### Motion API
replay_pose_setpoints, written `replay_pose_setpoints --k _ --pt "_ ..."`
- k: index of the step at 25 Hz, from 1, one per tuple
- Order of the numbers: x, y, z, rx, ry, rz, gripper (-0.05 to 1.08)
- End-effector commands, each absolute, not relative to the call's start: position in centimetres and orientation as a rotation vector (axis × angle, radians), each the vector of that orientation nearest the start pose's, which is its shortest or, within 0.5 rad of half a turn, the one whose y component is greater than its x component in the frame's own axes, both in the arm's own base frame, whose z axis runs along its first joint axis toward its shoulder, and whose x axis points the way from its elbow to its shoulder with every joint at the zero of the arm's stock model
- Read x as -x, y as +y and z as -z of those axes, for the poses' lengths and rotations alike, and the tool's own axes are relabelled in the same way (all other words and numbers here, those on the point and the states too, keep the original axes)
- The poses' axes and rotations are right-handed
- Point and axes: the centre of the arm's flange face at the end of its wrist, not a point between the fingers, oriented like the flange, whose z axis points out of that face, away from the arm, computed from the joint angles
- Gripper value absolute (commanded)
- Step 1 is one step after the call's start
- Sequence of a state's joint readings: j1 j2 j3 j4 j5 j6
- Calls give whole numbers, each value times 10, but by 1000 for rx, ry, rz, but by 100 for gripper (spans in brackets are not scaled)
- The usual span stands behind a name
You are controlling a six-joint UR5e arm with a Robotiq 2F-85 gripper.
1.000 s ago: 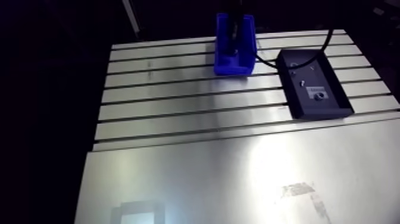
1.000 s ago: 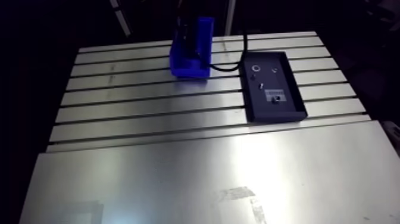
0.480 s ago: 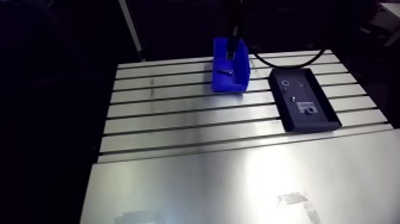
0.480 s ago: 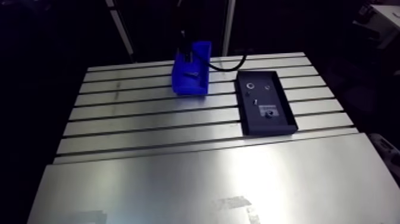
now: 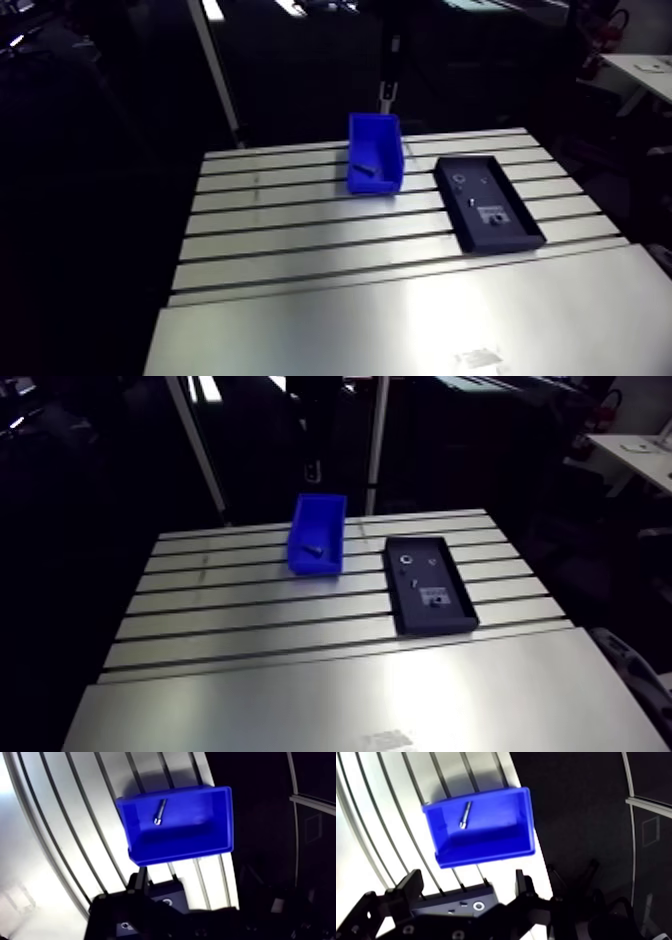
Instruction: Pick up the M10 bolt from the tray and put it into the blue bin.
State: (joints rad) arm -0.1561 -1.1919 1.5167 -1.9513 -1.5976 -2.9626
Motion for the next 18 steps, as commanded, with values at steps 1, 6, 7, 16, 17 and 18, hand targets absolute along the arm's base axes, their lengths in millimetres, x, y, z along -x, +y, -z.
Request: replay_pose_setpoints --k 1,6,7,16,17,18 --pt "618 -22 -425 1419 2817 -75 2" --pt "599 -6 -474 1004 2983 -52 2" --pt "594 -5 -483 931 3008 -50 2" --pt "551 2 -521 271 3103 -28 2" --pt "545 2 -522 206 3092 -22 2" --pt "540 0 -525 166 3088 -23 2"
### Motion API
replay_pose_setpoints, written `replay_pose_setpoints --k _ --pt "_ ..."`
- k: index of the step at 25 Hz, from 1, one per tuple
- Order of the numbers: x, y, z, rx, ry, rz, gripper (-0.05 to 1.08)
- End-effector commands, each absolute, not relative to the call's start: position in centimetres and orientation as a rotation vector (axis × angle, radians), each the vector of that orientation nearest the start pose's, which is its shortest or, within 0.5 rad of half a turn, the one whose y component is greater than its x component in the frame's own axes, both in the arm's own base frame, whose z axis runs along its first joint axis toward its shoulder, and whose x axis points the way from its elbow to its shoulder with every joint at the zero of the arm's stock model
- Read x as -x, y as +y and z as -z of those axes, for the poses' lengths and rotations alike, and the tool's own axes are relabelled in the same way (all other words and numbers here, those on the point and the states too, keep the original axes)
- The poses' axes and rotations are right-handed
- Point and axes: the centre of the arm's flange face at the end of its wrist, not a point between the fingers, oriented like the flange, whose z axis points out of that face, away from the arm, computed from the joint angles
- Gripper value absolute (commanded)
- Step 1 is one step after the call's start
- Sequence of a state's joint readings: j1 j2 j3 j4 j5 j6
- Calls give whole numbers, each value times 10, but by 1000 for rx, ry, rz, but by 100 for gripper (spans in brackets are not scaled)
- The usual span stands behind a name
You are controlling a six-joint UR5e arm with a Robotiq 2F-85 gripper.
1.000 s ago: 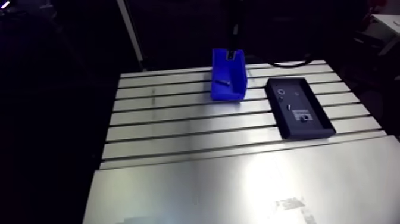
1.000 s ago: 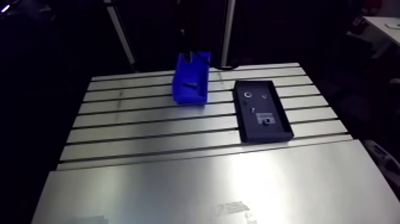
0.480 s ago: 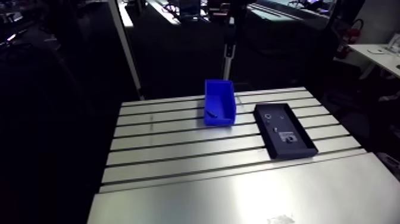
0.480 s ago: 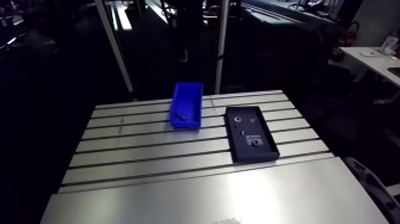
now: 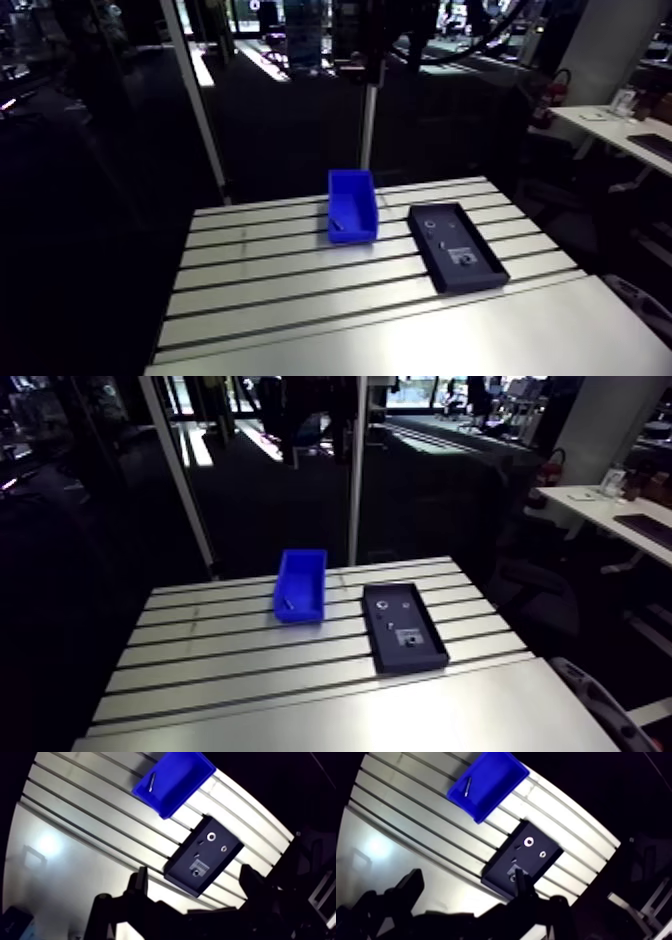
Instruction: Pick up the M10 bolt from the tray and put it into the blue bin.
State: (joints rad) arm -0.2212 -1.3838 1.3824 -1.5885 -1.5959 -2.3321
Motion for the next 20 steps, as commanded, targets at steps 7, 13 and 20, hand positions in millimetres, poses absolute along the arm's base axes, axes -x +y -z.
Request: replay_pose_setpoints --k 7,13,20 --pt "520 -6 -531 -29 3083 -14 2" --pt "520 -10 -536 -100 3091 -17 2" --pt "520 -10 -536 -102 3092 -22 2"
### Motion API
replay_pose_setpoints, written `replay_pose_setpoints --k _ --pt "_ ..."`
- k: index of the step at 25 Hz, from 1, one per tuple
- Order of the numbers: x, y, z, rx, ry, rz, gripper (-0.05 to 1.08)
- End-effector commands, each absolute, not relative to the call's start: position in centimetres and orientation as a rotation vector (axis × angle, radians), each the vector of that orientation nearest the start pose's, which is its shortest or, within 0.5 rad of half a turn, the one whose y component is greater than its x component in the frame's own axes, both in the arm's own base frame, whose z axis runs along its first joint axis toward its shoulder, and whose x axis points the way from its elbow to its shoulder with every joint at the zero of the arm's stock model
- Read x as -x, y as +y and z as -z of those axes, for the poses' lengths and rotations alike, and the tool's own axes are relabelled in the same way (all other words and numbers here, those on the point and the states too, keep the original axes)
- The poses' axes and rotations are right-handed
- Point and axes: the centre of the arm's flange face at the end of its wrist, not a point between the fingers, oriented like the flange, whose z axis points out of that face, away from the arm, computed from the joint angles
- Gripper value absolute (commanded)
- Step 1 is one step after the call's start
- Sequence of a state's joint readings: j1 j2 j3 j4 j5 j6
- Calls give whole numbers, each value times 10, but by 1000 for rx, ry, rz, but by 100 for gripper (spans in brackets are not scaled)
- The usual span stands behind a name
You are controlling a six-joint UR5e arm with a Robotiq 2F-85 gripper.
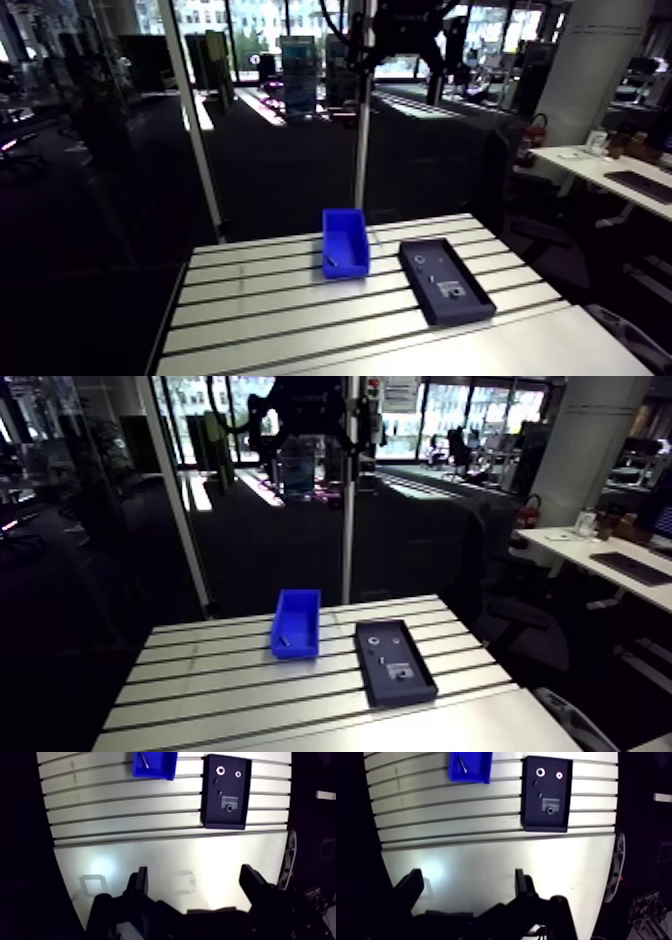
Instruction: Pick up the M10 bolt from the tray and put it into the blue bin.
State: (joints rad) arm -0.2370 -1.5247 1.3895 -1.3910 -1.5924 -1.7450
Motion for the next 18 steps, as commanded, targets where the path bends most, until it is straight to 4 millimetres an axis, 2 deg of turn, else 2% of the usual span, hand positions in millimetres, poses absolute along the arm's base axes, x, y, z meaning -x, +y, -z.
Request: replay_pose_setpoints --k 1,18 --pt "520 -10 -535 -102 3090 -19 2" --pt "511 -14 -535 -100 3090 -15 2"
